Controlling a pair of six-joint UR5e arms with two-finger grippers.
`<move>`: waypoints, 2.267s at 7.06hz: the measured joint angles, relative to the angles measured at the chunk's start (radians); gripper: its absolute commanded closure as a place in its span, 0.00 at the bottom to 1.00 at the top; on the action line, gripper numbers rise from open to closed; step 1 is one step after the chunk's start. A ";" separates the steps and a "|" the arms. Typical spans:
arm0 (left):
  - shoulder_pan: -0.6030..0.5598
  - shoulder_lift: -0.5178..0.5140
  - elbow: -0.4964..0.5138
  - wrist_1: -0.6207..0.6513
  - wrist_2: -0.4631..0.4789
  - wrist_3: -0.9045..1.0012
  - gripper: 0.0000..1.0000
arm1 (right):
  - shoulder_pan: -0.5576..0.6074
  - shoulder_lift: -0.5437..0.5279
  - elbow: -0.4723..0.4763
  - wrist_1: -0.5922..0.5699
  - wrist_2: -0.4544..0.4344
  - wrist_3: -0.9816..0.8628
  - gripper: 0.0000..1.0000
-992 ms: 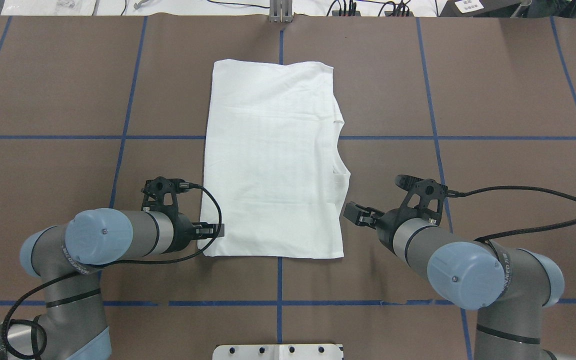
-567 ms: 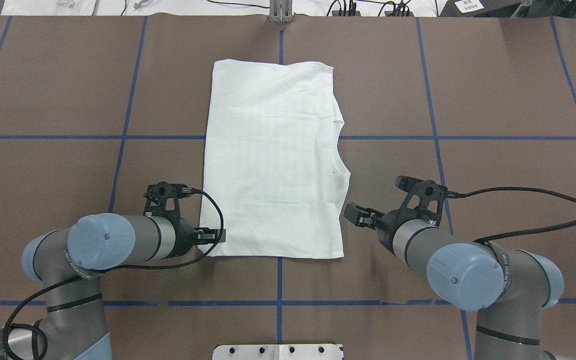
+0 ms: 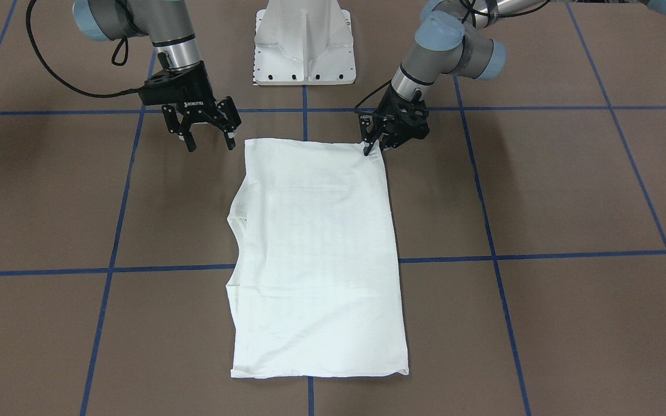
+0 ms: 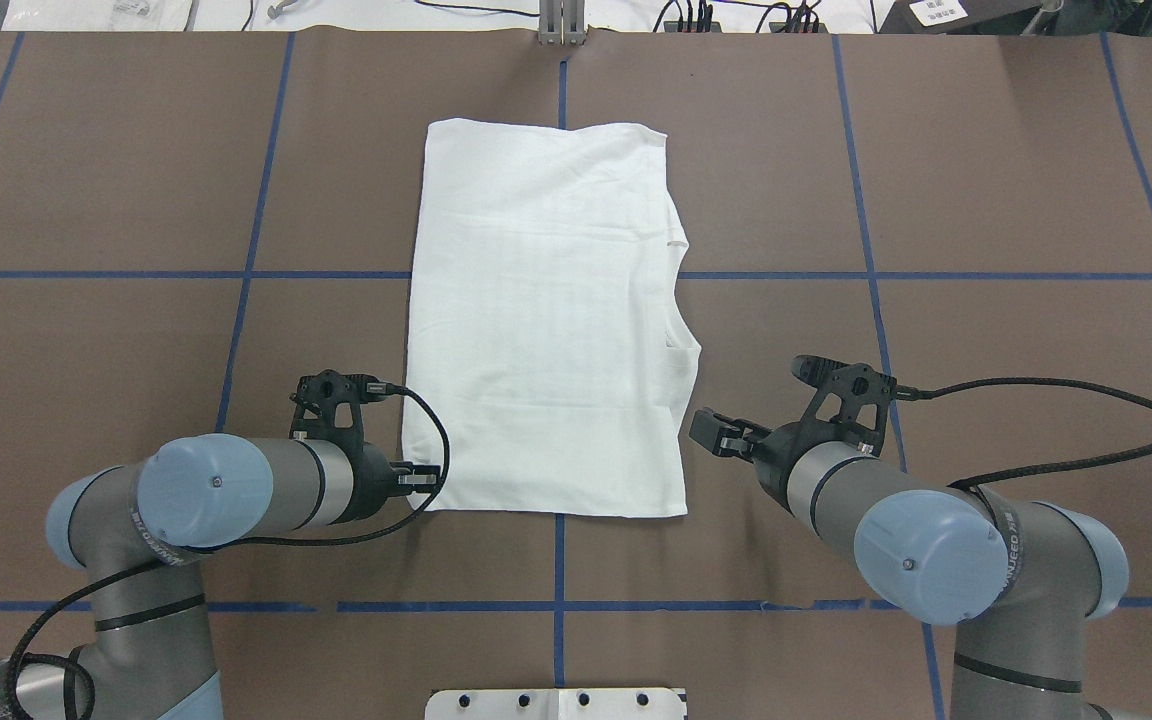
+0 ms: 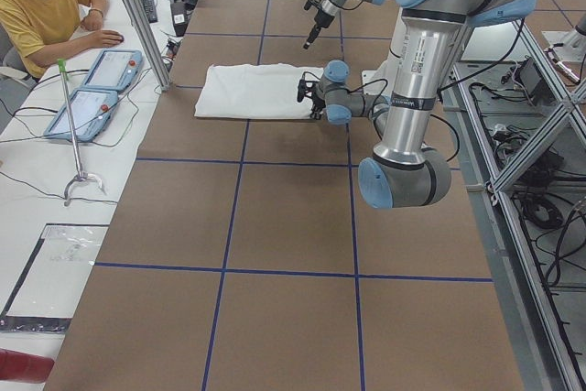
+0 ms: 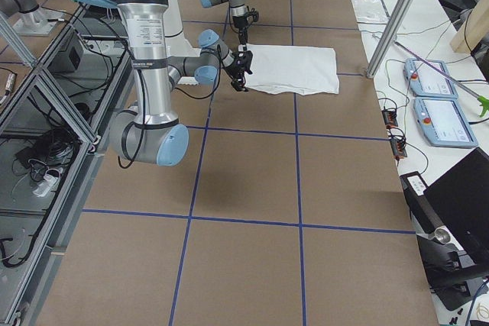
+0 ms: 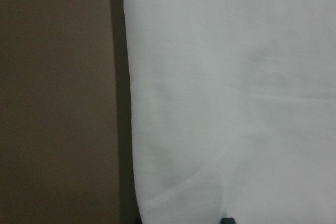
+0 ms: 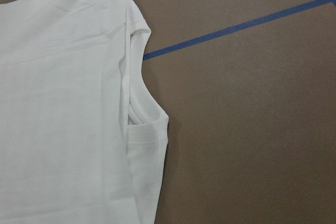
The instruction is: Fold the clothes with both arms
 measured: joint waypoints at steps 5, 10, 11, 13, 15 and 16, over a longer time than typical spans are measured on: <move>0.000 -0.005 -0.013 0.000 0.002 0.000 1.00 | -0.054 0.097 -0.048 -0.075 -0.006 0.331 0.03; 0.000 -0.006 -0.018 0.000 0.002 0.000 1.00 | -0.101 0.283 -0.210 -0.247 -0.019 0.484 0.03; 0.000 -0.006 -0.018 -0.001 0.003 0.000 1.00 | -0.109 0.289 -0.212 -0.255 -0.019 0.495 0.03; 0.000 -0.005 -0.018 -0.001 0.011 0.000 1.00 | -0.124 0.307 -0.215 -0.283 -0.018 0.515 0.07; 0.000 -0.005 -0.018 -0.001 0.015 0.000 1.00 | -0.126 0.321 -0.218 -0.302 -0.018 0.523 0.09; 0.000 -0.006 -0.018 -0.002 0.016 0.000 1.00 | -0.122 0.326 -0.220 -0.304 -0.018 0.524 0.09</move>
